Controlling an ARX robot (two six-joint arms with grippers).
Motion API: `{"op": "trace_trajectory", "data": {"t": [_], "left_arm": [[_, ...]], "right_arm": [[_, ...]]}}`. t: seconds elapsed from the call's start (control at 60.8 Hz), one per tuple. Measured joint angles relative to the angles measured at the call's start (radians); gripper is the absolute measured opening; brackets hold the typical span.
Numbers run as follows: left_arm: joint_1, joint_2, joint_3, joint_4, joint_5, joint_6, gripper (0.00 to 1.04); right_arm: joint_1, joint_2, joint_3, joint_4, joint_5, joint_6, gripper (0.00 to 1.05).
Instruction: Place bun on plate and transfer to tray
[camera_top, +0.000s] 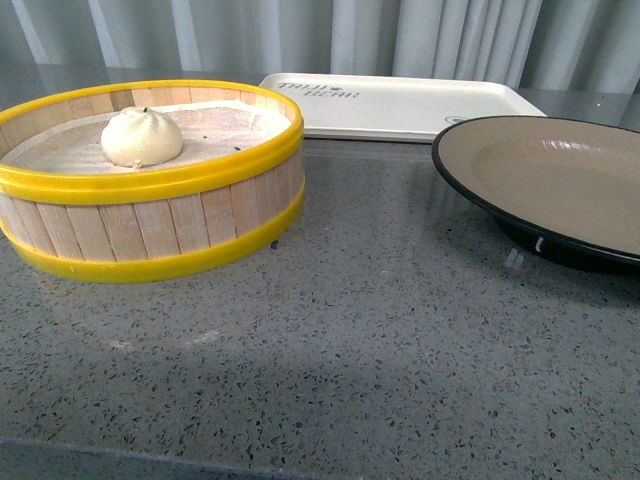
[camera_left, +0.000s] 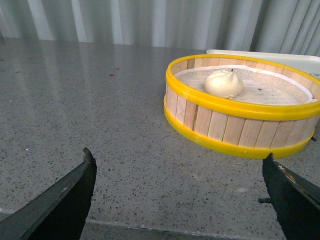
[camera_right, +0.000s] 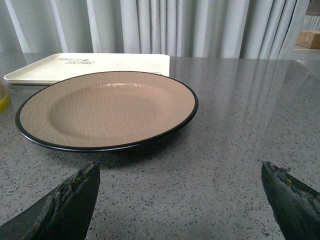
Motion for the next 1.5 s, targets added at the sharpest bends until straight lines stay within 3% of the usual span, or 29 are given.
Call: {"op": "trace_trajectory", "data": {"t": [0.707,0.773,0.855,0.97,1.118,1.25,1.497], "left_arm": [[0.000,0.000,0.000,0.000,0.001,0.000,0.98],[0.024,0.104,0.077,-0.205,0.103,-0.013,0.98],[0.054,0.267,0.187,-0.407,0.161,-0.033,0.98],[0.109,0.343,0.259,-0.428,0.209,-0.055,0.98],[0.151,0.406,0.391,-0.348,0.214,-0.068,0.98],[0.087,0.507,0.476,-0.260,0.148,-0.076,0.98],[-0.193,0.817,0.665,-0.082,-0.032,-0.068,0.98]], "right_arm": [[0.000,0.000,0.000,0.000,0.000,0.000,0.96],[0.000,0.000,0.000,0.000,0.000,0.000,0.96],[0.000,0.000,0.000,0.000,-0.003,0.000,0.96],[0.001,0.000,0.000,0.000,0.000,0.000,0.96],[0.001,0.000,0.000,0.000,0.000,0.000,0.96],[0.001,0.000,0.000,0.000,0.000,-0.001,0.96],[0.001,0.000,0.000,0.000,0.000,0.000,0.96]]}}
